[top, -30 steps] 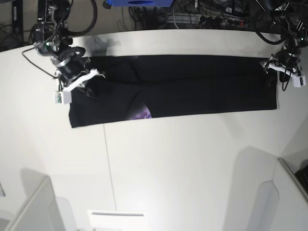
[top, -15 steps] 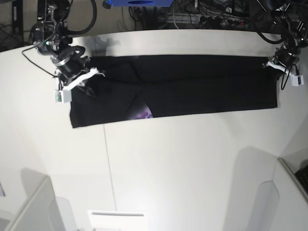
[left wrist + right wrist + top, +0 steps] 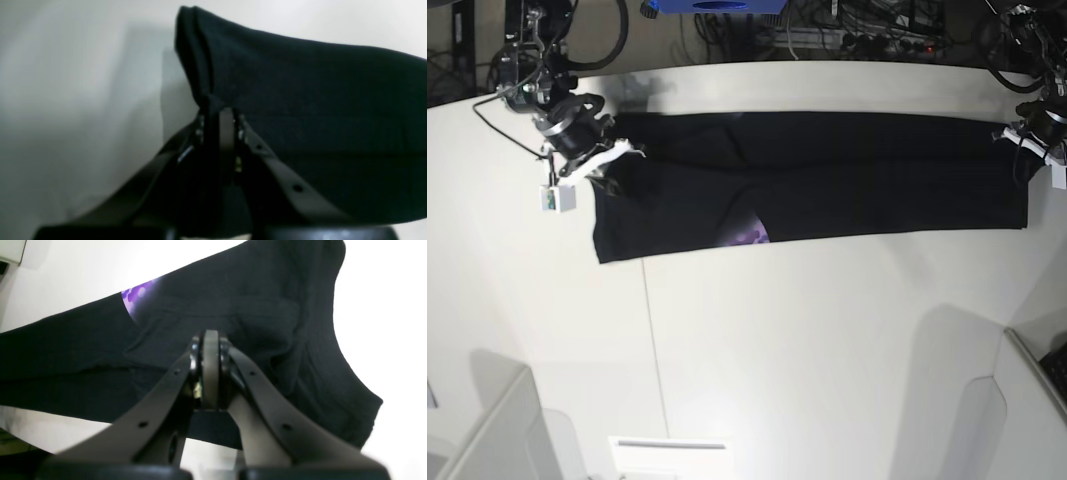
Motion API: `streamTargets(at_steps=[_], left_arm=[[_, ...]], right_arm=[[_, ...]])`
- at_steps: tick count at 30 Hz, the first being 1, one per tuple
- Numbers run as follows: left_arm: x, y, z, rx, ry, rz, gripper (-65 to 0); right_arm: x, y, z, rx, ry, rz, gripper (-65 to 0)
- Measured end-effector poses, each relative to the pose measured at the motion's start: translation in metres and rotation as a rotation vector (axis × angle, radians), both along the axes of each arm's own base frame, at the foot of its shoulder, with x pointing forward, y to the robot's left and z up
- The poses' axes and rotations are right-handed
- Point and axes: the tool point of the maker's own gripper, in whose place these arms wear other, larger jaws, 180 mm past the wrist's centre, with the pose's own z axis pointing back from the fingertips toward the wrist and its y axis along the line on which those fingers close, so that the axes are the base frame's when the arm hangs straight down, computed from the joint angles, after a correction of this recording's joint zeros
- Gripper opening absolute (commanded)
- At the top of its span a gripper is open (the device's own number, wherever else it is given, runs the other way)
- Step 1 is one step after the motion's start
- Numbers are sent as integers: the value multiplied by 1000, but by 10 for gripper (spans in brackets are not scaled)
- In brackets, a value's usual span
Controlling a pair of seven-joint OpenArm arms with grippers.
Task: Fold the T-shirt properly
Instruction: 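Release the strip end with the left gripper and regrip it, then fold the strip end with the left gripper inward toward the right gripper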
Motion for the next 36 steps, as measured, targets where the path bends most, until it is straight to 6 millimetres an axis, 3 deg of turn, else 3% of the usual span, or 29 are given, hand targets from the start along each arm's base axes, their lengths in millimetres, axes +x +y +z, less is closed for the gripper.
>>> streamTargets(at_steps=[8,10,15,31,36], left_arm=[[-3,-49,39,73,-80,-103,-650],[0,-70,43,76,-89,-158,-650],[4,-118,31,14,-70,-280,-650],[6,-202,-2,-152,10,-369,-650],[17,-226,0,-182,-7,-419,-650]], right_arm=[[0,0,0,2,-2,-1,-650],[1,0,1,2,-5,-3,-650],[1,0,1,0,-5,-2,-650],[0,0,0,0,0,-1,-650],[-1,0,0,0,1,-1,-650]])
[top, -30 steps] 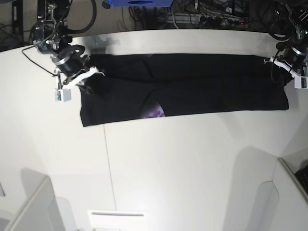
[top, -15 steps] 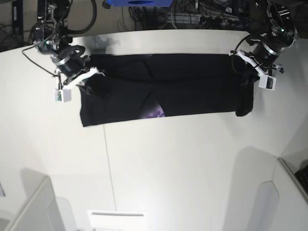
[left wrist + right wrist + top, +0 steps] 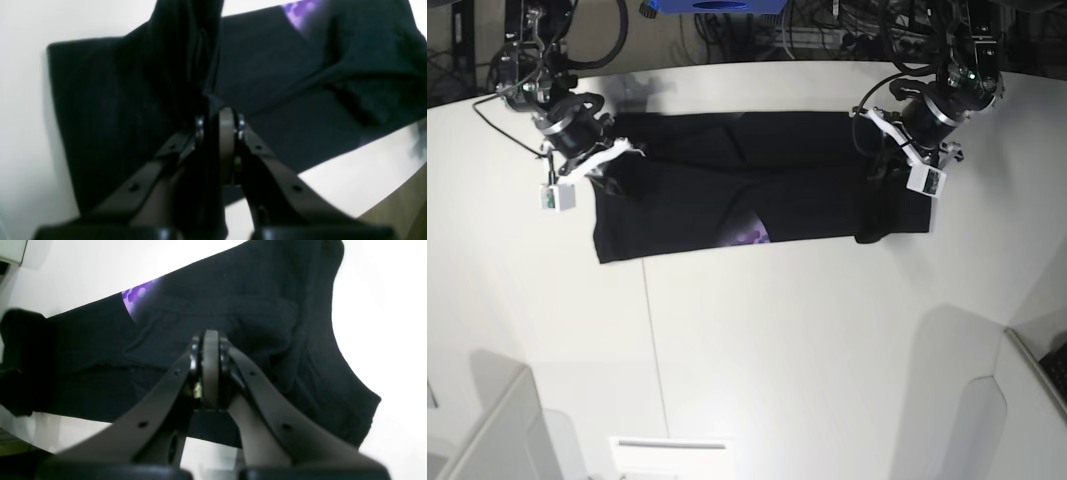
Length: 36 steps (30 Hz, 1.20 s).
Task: Fold the T-shirt properly
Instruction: 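Fold the strip end with the left gripper inward toward the right gripper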
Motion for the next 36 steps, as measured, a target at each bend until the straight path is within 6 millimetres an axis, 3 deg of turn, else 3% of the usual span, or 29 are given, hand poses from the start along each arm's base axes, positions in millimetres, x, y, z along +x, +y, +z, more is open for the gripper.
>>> streamTargets(at_steps=[9,19,36], left_arm=[[11,-35,-2,-51,11,-32,-650],[16,-60,-2,-81,16,-76,-650],[13,-73,-13,-93,56,-88,-650]], right_arm=[[0,0,0,1,2,0,-650],[1,-2,0,-2,-1,-5,-650],[2,-2,1,-1,-4,-5,-650]])
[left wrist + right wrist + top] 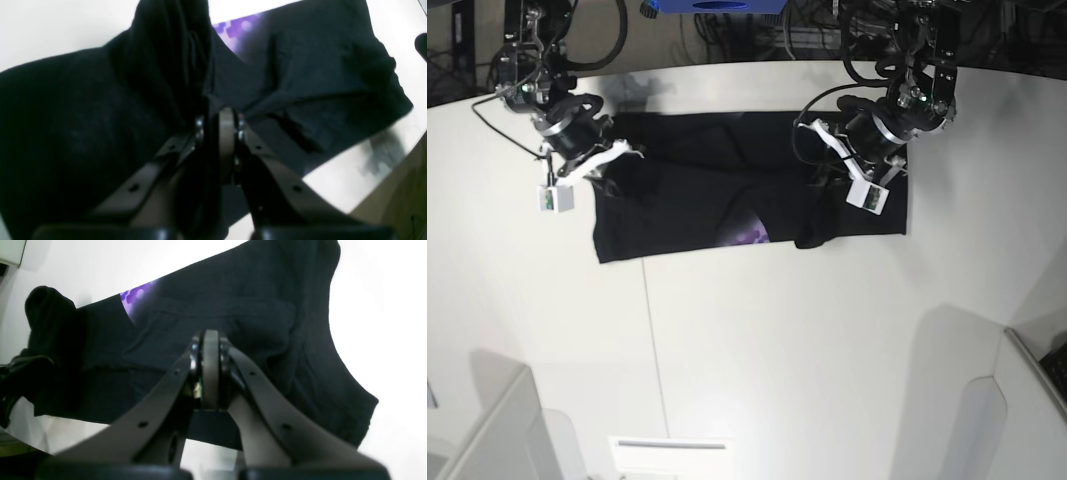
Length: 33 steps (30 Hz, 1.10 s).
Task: Fold the T-shirt properly
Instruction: 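Fold the strip end with the left gripper inward toward the right gripper, then release the folded end and raise the left gripper away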
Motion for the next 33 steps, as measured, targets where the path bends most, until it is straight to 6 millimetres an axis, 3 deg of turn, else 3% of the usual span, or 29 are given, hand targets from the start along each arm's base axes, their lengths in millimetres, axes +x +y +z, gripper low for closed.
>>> streamTargets(at_steps=[26,29,33], left_arm=[[-1,-2,-2,-1,6,-4,-650],[-1,-2,-2,-3,6,-4,-494],[-1,-2,-2,-6,6,-3,-336]], right_arm=[[1,0,0,0,-2,0,-650],[1,0,0,0,-2,0,-650],[1,0,0,0,-2,0,-650]])
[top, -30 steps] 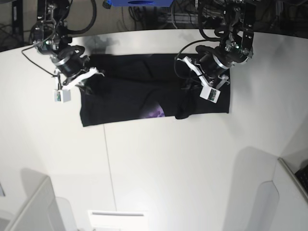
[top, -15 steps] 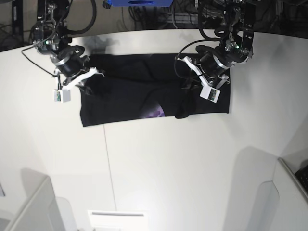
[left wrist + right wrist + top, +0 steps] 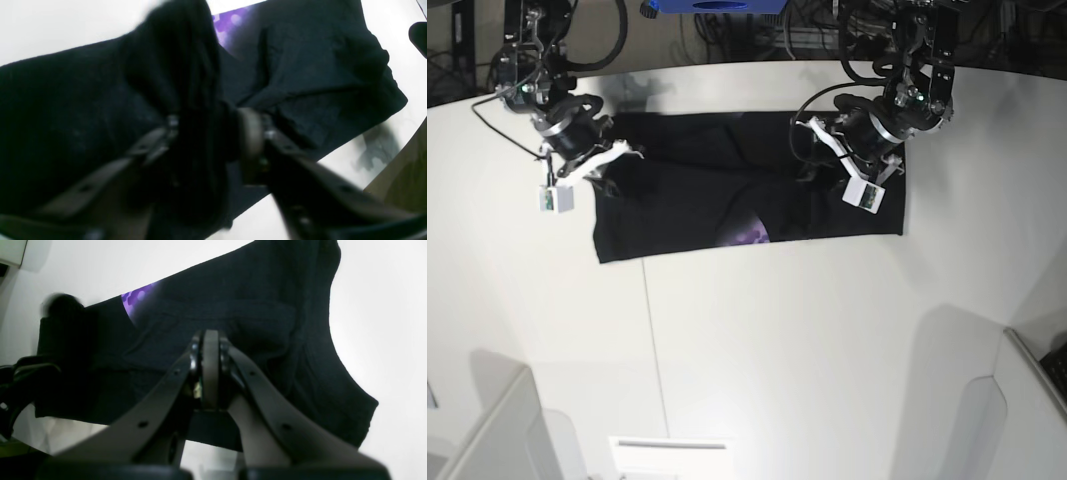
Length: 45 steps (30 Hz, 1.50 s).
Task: Fold the T-shirt properly
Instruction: 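Release the folded end and raise the left gripper away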
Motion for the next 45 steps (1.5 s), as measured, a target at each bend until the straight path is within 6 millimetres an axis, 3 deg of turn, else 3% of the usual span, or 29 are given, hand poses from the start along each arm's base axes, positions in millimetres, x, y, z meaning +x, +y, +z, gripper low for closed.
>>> streamTargets(at_steps=[4,9,12,14,16,18,19,21,24,26,30,33,36,41,45], left_arm=[[0,0,0,-1,0,-1,-240],[-6,-23,1,-27,5,-63,-239],[-9,-21,-2,-24,15,-55,-244],[-9,-6,-4,-11,21,-14,-309],[-11,21,-6,12,27,64,-454],[-12,50,-9,52,34,134,-650],[-11,64,-7,64,28,169,-650],[-12,89,-5,89,23,236,-650],[-17,136,1,142,13,351,-650],[-24,165,4,187,10,410,-650],[-32,200,7,220,-14,427,-650],[-48,229,-10,237,43,487,-650],[-63,239,-27,277,112,469,-650],[-47,238,-20,306,17,429,-650],[-55,241,-39,302,76,444,-650]], right_arm=[[0,0,0,0,0,0,-650],[0,0,0,0,0,-1,-650],[1,0,1,-1,-2,-1,-650],[2,0,1,1,-5,-3,-629],[3,0,2,3,-7,-4,-461],[3,0,2,2,-9,-4,-285],[3,1,3,18,-9,-5,-209],[5,8,6,93,-4,-4,-128],[14,2,2,139,20,0,-116],[22,-13,-7,141,67,-23,-116],[33,-47,-21,129,143,-90,-116],[41,-60,-21,120,185,-81,-116],[46,-72,-27,106,232,-65,-116],[32,-66,-46,99,281,26,-116],[25,-65,-59,103,301,64,-116]])
